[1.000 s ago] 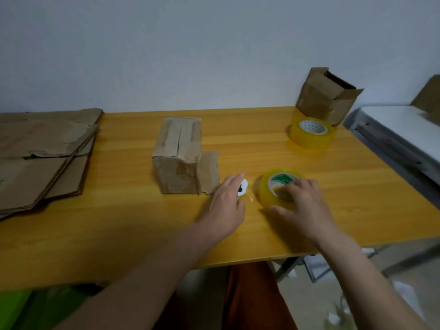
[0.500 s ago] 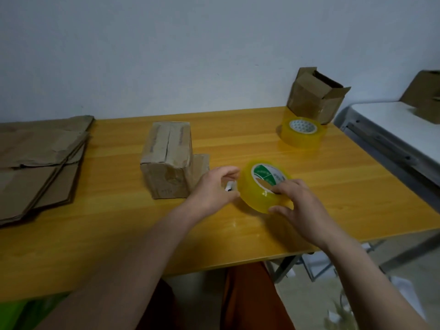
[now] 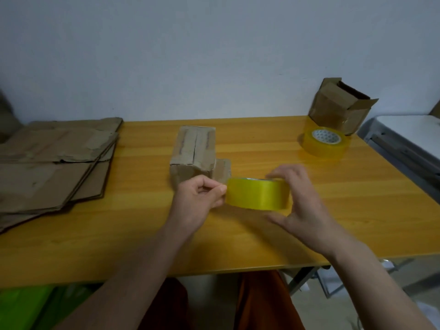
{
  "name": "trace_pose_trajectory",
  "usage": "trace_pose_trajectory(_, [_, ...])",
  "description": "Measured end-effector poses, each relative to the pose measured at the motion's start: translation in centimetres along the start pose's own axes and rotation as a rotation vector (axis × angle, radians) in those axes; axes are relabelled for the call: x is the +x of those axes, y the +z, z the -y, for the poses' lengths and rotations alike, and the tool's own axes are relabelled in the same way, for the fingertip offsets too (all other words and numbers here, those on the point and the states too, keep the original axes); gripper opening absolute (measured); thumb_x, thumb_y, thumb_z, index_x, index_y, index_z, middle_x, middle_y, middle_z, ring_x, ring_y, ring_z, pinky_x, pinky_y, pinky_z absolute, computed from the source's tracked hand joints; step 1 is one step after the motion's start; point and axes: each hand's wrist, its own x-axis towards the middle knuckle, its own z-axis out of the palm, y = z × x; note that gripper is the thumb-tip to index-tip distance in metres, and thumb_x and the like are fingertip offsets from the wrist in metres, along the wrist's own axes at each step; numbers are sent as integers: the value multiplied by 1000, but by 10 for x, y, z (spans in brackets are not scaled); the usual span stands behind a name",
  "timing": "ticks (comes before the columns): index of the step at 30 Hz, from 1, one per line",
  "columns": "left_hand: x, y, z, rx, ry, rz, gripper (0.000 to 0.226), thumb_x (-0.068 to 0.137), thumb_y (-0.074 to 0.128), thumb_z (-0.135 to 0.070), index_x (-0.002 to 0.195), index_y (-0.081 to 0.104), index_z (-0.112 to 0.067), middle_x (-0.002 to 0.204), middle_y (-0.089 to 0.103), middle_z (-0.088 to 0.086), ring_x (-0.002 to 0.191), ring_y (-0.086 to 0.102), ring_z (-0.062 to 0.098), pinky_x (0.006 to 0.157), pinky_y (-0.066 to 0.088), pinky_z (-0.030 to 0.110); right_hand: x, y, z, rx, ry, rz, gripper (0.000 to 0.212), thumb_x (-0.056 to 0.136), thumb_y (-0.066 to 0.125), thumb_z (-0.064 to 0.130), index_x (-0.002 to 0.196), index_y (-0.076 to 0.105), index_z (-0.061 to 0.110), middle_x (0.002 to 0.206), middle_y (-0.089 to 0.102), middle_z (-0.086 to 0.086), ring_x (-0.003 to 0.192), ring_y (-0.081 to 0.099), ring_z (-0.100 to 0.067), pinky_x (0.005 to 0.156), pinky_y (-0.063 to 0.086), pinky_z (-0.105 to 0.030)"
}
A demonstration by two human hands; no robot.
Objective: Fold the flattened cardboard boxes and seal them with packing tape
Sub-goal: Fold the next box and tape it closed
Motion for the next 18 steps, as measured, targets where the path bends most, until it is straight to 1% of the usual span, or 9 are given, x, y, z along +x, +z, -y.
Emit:
trace_pose_trajectory(3, [-8, -4, -4, -297, -161, 0, 7, 89, 61, -2, 82, 62, -1, 94, 69, 22, 90, 69, 29, 81, 59, 38, 4, 10, 10, 305, 86, -339, 64, 73, 77, 3, 125, 44, 21, 119, 50, 8, 112, 48, 7, 92, 40, -9])
trace_pose_trajectory(5, [-11, -7, -9, -472, -229, 30, 7, 90, 56, 0, 83, 60, 1, 95, 70, 22, 86, 70, 26, 77, 60, 37, 6, 24, 18, 548, 216, -353, 51, 78, 71, -4, 117, 51, 21, 108, 60, 11, 100, 56, 9, 84, 46, -15])
trace_pose_trajectory(6, [-13, -8, -11, -504, -238, 44, 8, 90, 55, 1, 84, 59, 1, 93, 71, 20, 83, 71, 25, 75, 61, 35, 7, 31, 19, 658, 278, -324, 46, 79, 70, -7, 114, 56, 20, 103, 65, 6, 97, 62, -1, 81, 50, -25])
trace_pose_trajectory(8, [-14, -13, -12, -440, -223, 47, 8, 89, 57, 1, 84, 62, 2, 91, 73, 18, 83, 71, 24, 75, 60, 34, 11, 42, 16, 766, 347, -310, 44, 80, 67, -11, 114, 61, 17, 102, 69, -6, 94, 65, -22, 80, 53, -42])
trace_pose_trajectory(10, [-15, -19, -10, -323, -209, 5, 6, 87, 62, -1, 86, 66, 3, 88, 72, 19, 80, 70, 25, 76, 60, 34, 17, 44, 14, 717, 338, -332, 42, 79, 64, -14, 108, 63, 15, 97, 69, -4, 89, 65, -22, 77, 52, -44])
trace_pose_trajectory(12, [-16, -29, -9, -291, -209, -50, 7, 86, 65, -2, 86, 67, 5, 76, 68, 17, 70, 68, 20, 68, 61, 30, 23, 43, 12, 639, 312, -353, 43, 75, 63, -17, 106, 62, 14, 91, 68, 4, 85, 63, -12, 76, 52, -35])
trace_pose_trajectory(14, [-16, -43, -10, -258, -189, -94, 7, 86, 65, -3, 84, 66, 3, 70, 65, 13, 66, 66, 16, 63, 59, 24, 25, 38, 10, 513, 279, -399, 48, 73, 57, -21, 104, 59, 16, 90, 64, 9, 78, 58, 2, 71, 47, -16])
trace_pose_trajectory(16, [-15, -61, -10, -172, -176, -92, 8, 88, 64, -4, 83, 66, 1, 70, 63, 11, 68, 65, 17, 64, 57, 21, 25, 35, 8, 361, 244, -422, 56, 70, 49, -23, 111, 57, 15, 97, 61, 2, 81, 53, 1, 71, 40, -5])
trace_pose_trajectory(18, [-12, -73, -9, -90, -201, -51, 13, 89, 63, -7, 77, 65, -2, 71, 61, 10, 73, 63, 17, 67, 57, 21, 26, 35, 7, 296, 231, -419, 62, 67, 48, -24, 119, 55, 10, 105, 58, -2, 88, 51, -4, 72, 37, -2])
